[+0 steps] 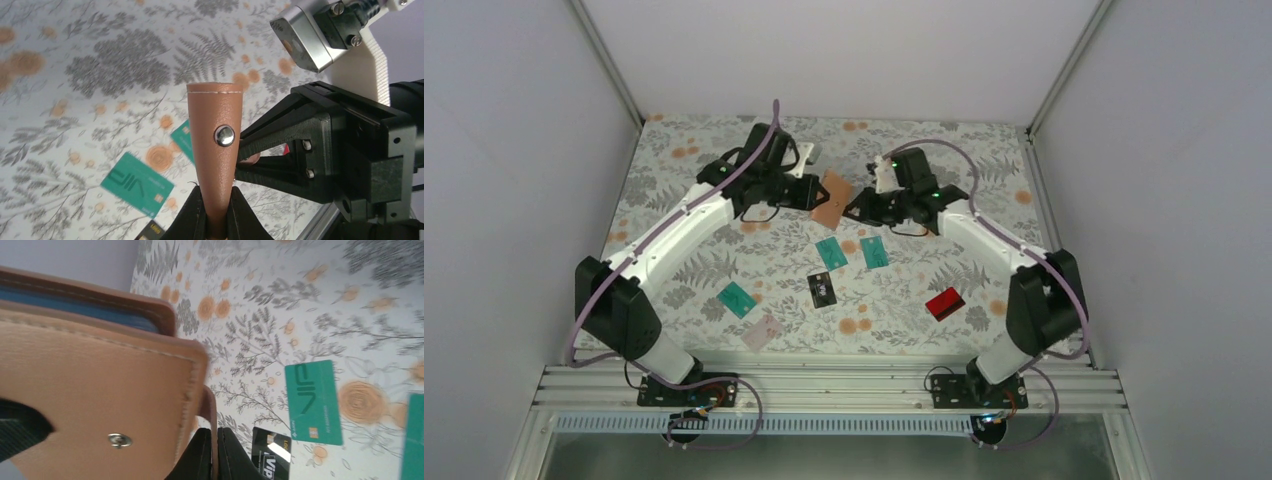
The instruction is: Put the credit cards into the card holder
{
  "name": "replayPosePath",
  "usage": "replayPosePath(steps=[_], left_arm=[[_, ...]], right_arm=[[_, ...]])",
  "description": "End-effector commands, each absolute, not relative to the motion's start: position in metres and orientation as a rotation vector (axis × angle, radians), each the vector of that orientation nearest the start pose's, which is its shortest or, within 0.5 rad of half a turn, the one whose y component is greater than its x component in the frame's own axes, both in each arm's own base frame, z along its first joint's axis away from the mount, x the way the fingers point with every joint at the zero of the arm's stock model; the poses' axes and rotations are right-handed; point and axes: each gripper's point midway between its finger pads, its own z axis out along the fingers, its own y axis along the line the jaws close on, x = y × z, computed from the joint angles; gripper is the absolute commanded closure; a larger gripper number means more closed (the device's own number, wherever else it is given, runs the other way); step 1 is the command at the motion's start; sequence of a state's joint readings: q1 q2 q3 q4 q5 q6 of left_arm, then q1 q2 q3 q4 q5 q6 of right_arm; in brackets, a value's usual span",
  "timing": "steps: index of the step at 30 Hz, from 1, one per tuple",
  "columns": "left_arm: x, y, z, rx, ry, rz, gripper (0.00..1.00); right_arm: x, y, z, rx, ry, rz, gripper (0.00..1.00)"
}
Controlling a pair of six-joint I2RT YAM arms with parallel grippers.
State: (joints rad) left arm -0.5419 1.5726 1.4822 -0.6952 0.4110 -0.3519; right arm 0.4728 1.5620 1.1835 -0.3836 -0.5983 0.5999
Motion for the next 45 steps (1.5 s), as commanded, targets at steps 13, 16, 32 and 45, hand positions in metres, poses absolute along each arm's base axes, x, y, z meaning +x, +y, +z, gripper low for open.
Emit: replayPosePath(steps=[13,16,32,45], left_arm=[[0.312,-0.166,0.118,0.035,2.727,-0.626,0.66],[0.306,-0.147,0.101,-0.007,2.777,-0.486,0.35],[0.301,-0.172,0.109,0.213,2.693,-0.603,0.05],[0.301,-0.183,0.080,0.300,2.749,-0.533,0.07]], right_arm=[[0.286,0.380,0.096,-0.580,2.812,1.258,0.96],[0.281,0.388,0.090,-0.617,2.824,1.284,0.96],[0.273,0.393,0.102,-0.672,2.785,1.345,0.96],[0.274,0.392,0.114,-0.669,2.760,1.342,0.96]])
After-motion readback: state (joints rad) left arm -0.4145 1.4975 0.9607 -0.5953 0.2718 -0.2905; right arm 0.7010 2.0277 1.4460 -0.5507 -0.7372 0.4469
